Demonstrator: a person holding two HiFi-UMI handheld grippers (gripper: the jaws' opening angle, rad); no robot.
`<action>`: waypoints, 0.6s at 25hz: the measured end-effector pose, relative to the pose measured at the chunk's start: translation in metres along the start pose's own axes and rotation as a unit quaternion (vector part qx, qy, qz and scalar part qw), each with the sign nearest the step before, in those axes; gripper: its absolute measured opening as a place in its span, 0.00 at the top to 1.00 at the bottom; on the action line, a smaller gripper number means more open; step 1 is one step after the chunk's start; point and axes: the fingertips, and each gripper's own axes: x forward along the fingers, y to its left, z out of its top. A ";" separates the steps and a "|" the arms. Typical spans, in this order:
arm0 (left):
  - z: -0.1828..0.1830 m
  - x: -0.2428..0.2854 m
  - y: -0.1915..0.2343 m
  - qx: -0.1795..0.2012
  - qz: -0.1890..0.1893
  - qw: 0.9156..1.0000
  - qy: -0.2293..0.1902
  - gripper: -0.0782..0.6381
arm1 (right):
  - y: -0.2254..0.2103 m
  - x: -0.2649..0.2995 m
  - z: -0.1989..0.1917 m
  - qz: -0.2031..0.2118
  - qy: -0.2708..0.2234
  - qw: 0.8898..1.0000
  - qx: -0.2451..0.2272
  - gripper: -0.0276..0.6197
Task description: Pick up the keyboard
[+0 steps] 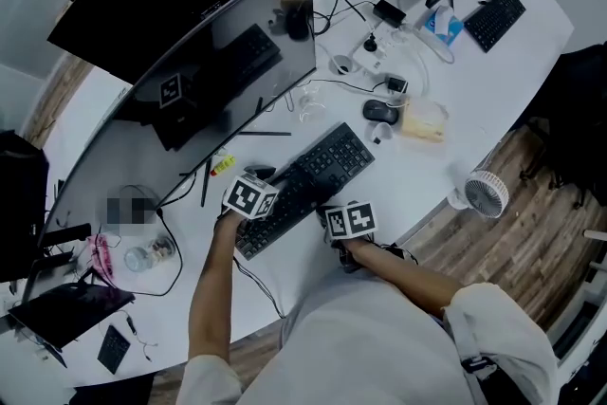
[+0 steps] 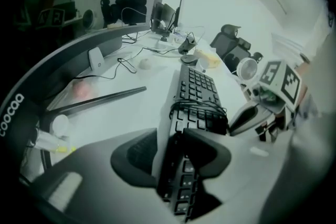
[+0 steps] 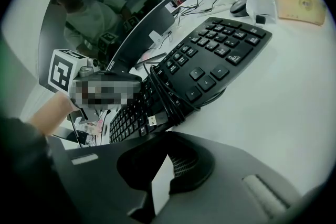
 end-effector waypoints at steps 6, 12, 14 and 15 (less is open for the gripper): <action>0.005 0.006 -0.010 0.002 -0.041 0.999 0.000 0.89 | 0.004 0.003 -0.002 0.005 0.004 1.000 -0.003 0.96; 0.006 0.012 -0.013 -0.020 -0.073 0.997 0.008 0.89 | 0.004 0.005 -0.002 0.011 0.007 1.000 0.003 0.96; 0.006 0.013 -0.012 -0.033 -0.076 0.997 0.004 0.89 | 0.005 0.005 -0.003 0.014 0.009 1.000 0.006 0.96; 0.006 0.014 -0.012 -0.040 -0.080 0.996 0.002 0.89 | 0.005 0.005 -0.004 0.015 0.010 1.000 0.006 0.96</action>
